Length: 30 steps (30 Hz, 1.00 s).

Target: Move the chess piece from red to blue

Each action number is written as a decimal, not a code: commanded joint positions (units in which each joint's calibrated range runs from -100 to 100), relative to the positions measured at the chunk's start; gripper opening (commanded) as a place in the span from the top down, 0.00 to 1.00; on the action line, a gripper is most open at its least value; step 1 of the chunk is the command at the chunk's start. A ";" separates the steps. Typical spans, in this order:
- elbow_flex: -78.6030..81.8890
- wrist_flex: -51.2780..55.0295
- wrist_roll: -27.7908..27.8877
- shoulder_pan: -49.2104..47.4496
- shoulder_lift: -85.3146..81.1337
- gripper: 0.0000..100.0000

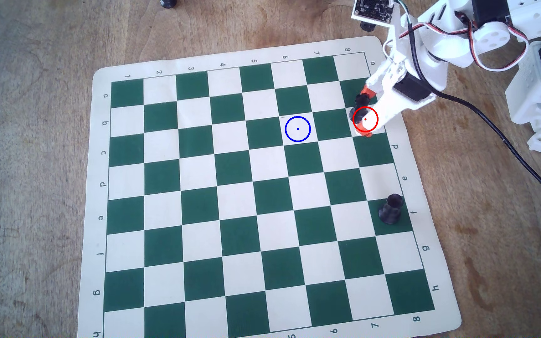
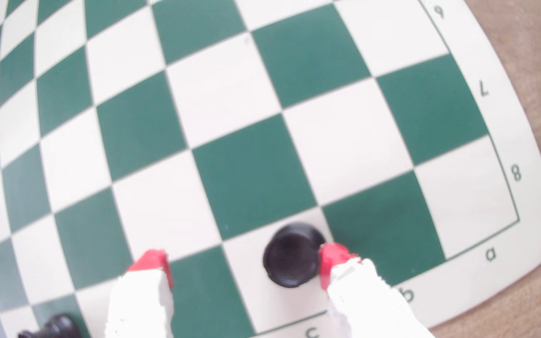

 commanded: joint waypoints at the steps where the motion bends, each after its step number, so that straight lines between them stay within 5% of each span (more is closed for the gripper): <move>1: -0.27 -1.33 0.29 0.72 0.10 0.74; 30: 5.71 -11.49 0.05 0.48 -2.53 0.90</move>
